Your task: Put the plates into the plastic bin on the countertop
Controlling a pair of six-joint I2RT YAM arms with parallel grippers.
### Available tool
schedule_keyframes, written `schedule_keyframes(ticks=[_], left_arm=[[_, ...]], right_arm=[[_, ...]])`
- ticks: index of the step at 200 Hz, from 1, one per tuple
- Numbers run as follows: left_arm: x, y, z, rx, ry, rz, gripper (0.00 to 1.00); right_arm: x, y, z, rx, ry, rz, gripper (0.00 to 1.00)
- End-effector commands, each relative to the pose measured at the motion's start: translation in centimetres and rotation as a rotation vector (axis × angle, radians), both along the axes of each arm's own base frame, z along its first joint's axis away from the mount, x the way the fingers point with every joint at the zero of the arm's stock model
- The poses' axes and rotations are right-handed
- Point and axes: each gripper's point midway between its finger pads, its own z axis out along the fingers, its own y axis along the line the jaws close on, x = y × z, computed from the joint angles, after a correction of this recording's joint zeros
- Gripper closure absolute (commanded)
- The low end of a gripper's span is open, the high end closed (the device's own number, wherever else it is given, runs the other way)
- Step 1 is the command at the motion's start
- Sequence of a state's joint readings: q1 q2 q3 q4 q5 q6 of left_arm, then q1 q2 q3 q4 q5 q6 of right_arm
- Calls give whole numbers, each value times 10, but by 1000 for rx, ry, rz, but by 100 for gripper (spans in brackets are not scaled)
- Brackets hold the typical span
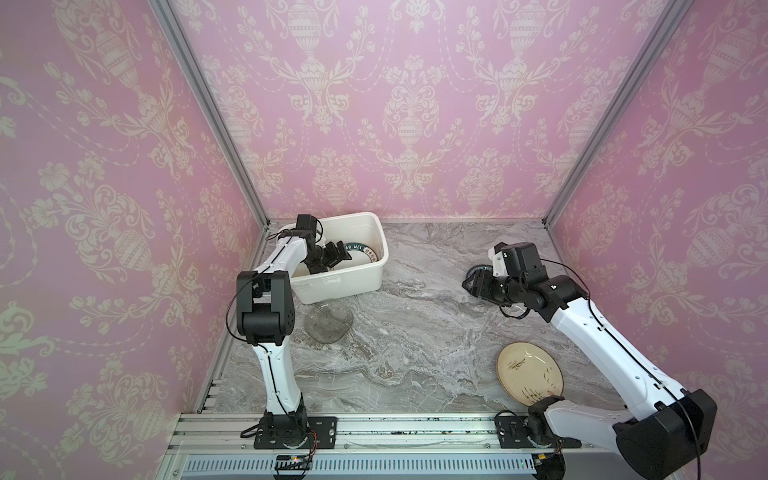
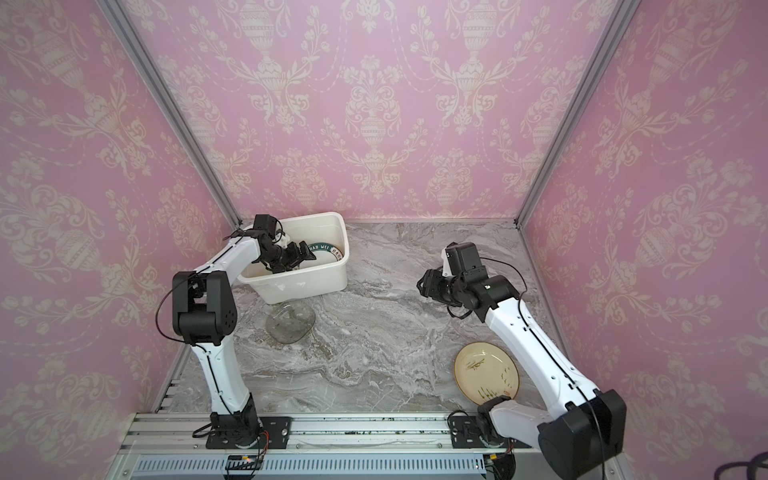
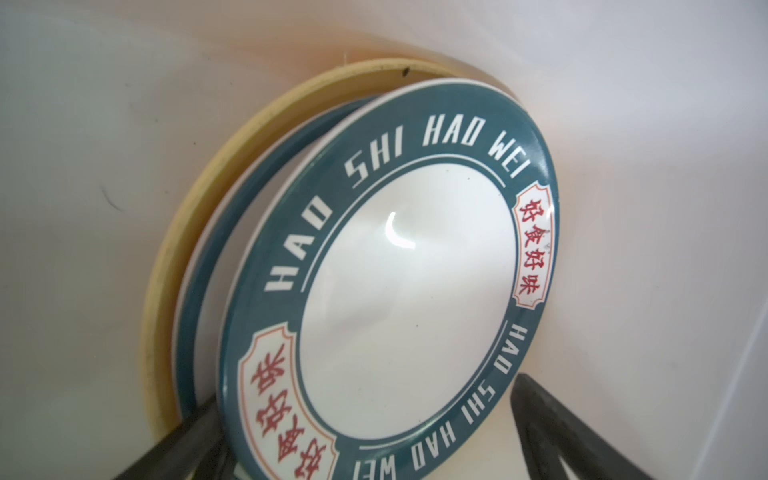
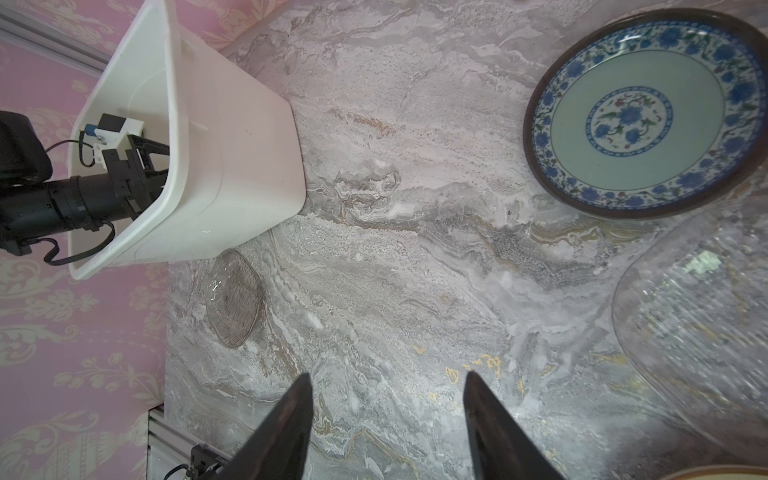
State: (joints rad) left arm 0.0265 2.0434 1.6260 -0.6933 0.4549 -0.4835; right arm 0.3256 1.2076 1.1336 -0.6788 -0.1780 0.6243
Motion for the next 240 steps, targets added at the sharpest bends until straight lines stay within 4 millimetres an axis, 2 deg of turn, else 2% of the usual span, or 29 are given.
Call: schedule_keyframes(ticks=[1, 54, 93, 131, 174, 217, 240], left_arm=[[-2, 3, 15, 56, -27, -4, 1], [-5, 2, 15, 55, -26, 1, 1], [-5, 11, 20, 98, -47, 30, 1], [0, 18, 43, 127, -119, 70, 1], [4, 16, 62, 103, -165, 100, 1], [3, 19, 88, 105, -232, 131, 1], [-1, 17, 115, 114, -303, 149, 1]], right_arm=[[4, -14, 5, -46, -9, -36, 39], [7, -27, 5, -37, -3, -77, 38], [7, -28, 9, -28, -14, -76, 37], [7, -33, 10, -28, -18, -91, 36], [9, -40, 8, -31, -12, -111, 36], [4, -55, -3, -61, 35, -155, 36], [-1, -68, -12, -92, 78, -201, 36]])
